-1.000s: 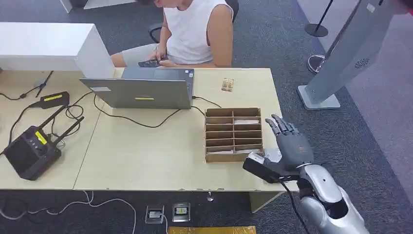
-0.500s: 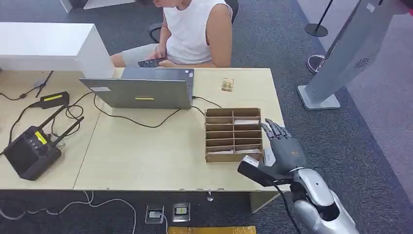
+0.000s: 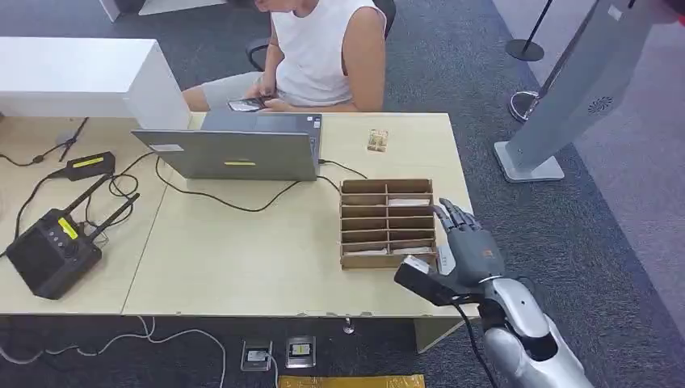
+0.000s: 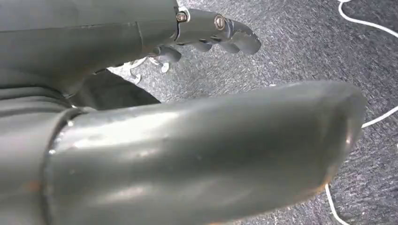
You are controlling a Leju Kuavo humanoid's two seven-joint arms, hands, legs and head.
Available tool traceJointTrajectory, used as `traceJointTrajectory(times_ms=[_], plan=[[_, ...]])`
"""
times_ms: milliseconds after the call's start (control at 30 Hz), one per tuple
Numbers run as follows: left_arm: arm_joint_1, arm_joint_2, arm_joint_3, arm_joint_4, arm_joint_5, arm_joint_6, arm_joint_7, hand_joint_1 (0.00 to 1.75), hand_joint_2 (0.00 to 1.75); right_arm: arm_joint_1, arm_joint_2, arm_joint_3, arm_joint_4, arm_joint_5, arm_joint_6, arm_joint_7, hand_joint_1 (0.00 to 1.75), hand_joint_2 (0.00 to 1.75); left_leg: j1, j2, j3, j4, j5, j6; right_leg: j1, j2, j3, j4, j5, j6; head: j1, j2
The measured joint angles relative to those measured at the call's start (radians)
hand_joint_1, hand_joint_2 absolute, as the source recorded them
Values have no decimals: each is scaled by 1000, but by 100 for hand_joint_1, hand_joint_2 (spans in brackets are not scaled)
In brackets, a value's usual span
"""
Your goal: Pass the card to the sensor for recognition and then transmit it.
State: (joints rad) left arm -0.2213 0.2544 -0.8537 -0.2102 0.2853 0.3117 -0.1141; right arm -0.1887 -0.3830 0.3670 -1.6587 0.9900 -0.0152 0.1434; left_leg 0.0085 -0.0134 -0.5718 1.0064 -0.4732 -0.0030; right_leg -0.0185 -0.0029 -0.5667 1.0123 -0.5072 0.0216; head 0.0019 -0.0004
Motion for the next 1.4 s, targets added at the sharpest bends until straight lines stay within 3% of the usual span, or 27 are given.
traceJointTrajectory(times_ms=[700, 900, 1333, 1400], plan=[[-3, -6, 0, 0, -3, -6, 4, 0, 0, -35, 28, -3, 115, 0, -28, -44, 0, 175, 0, 0, 0, 0, 0, 0, 0, 0, 0, 0, 0, 0, 0, 0], [-4, -6, 0, 0, -3, -13, 7, 0, 0, -38, 35, 2, 128, -18, 1, -82, 0, 175, 0, 0, 0, 0, 0, 0, 0, 0, 0, 0, 0, 0, 0, 0], [-5, -8, 0, 0, -3, -13, 8, 0, 0, -39, 50, 16, 145, -40, 43, -103, 0, 175, 0, 0, 0, 0, 0, 0, 0, 0, 0, 0, 0, 0, 0, 0], [-6, -8, 0, 0, -9, -13, 8, 0, 0, -39, 52, 18, 145, -46, 51, -105, 101, 175, 0, 0, 0, 0, 0, 0, 0, 0, 0, 0, 0, 0, 0, 0]])
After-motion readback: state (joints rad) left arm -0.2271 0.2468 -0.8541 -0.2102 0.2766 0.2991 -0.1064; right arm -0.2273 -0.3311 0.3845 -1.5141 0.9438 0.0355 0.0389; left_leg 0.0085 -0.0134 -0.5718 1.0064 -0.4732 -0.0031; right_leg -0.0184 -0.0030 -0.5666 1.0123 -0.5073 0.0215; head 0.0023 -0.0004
